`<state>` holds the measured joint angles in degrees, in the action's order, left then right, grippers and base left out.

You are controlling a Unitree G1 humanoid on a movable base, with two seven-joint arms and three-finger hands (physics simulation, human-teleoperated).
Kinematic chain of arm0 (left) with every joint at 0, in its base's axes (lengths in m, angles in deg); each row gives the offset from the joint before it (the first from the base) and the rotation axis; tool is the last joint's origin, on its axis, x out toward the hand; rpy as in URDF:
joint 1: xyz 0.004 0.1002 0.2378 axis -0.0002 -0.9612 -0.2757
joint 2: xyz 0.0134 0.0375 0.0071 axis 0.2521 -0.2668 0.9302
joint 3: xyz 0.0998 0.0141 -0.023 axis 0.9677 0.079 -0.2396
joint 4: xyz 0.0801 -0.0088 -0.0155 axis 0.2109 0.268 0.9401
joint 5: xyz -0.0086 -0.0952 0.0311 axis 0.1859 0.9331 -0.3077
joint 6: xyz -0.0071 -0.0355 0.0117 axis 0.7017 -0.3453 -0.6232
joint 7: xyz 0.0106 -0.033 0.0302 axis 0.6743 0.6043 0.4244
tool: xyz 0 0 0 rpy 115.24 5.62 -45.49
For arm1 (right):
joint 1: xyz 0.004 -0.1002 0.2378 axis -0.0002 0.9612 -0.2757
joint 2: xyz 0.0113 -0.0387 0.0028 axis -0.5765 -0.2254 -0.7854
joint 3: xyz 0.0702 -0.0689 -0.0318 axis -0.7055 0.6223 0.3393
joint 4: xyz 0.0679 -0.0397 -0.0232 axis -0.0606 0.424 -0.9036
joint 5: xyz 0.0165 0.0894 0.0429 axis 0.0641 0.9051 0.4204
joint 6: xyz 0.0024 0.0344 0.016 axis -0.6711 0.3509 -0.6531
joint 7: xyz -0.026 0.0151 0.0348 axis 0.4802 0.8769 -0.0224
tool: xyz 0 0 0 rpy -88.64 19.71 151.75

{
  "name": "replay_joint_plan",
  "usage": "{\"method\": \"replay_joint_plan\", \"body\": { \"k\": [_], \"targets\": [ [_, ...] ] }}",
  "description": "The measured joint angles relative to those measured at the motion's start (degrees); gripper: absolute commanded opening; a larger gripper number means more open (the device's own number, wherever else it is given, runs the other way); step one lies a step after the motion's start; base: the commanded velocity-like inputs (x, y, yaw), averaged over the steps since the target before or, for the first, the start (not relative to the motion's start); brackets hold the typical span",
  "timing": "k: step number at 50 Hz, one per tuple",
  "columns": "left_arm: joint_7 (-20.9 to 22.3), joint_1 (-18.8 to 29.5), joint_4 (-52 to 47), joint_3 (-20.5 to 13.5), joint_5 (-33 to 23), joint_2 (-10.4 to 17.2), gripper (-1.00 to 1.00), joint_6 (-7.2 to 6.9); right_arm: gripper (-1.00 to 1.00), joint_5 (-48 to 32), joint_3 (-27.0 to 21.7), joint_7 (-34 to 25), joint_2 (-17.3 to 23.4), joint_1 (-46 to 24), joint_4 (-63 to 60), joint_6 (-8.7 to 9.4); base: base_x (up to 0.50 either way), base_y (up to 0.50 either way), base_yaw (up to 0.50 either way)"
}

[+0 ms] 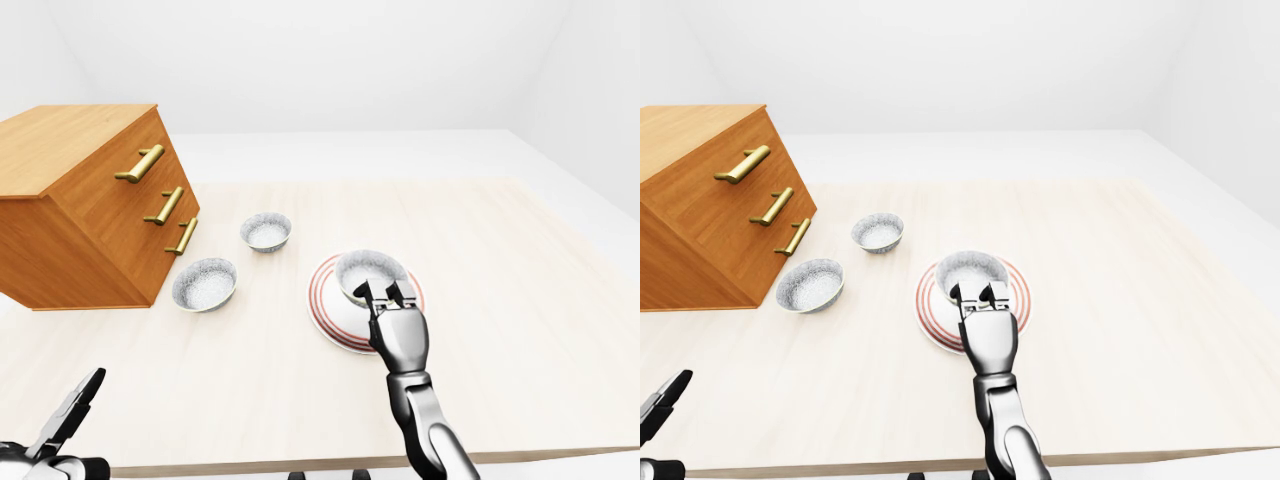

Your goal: Put the bowl at the front on the plate.

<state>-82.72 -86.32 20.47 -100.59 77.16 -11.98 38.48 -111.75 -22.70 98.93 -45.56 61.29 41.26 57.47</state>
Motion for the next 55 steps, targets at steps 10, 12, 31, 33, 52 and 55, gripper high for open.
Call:
{"method": "replay_joint_plan", "body": {
  "k": [10,12,31,33,52,55],
  "targets": [
    [0.0,0.1,0.1,0.1,0.0,0.1,1.0,0.11,-1.0,0.7,-0.6,0.0,-0.1,-0.8,2.4,-0.47,0.0,0.0,0.0],
    [0.0,0.1,0.2,0.1,0.0,0.1,1.0,0.14,-1.0,0.7,-0.6,0.0,-0.2,-0.9,2.6,-0.47,0.0,0.0,0.0],
    [0.0,0.0,0.4,0.2,0.1,0.1,1.0,0.45,-1.0,0.2,-0.7,0.0,-0.2,-0.8,1.6,-0.06,0.0,0.0,0.0],
    [0.0,0.0,0.4,0.2,0.1,0.1,1.0,0.48,-1.0,0.1,-0.7,0.0,-0.2,-0.7,1.1,0.07,0.0,0.0,0.0],
    [0.0,0.0,0.4,0.1,0.1,0.1,1.0,0.48,-1.0,-0.7,-0.4,0.0,-0.3,-0.8,-0.1,0.56,0.0,0.0,0.0],
    [0.0,0.0,0.4,0.1,0.1,0.1,1.0,0.48,-1.0,-0.5,-0.4,0.0,-0.3,-1.0,0.5,0.46,0.0,0.0,0.0]
  ]
}}
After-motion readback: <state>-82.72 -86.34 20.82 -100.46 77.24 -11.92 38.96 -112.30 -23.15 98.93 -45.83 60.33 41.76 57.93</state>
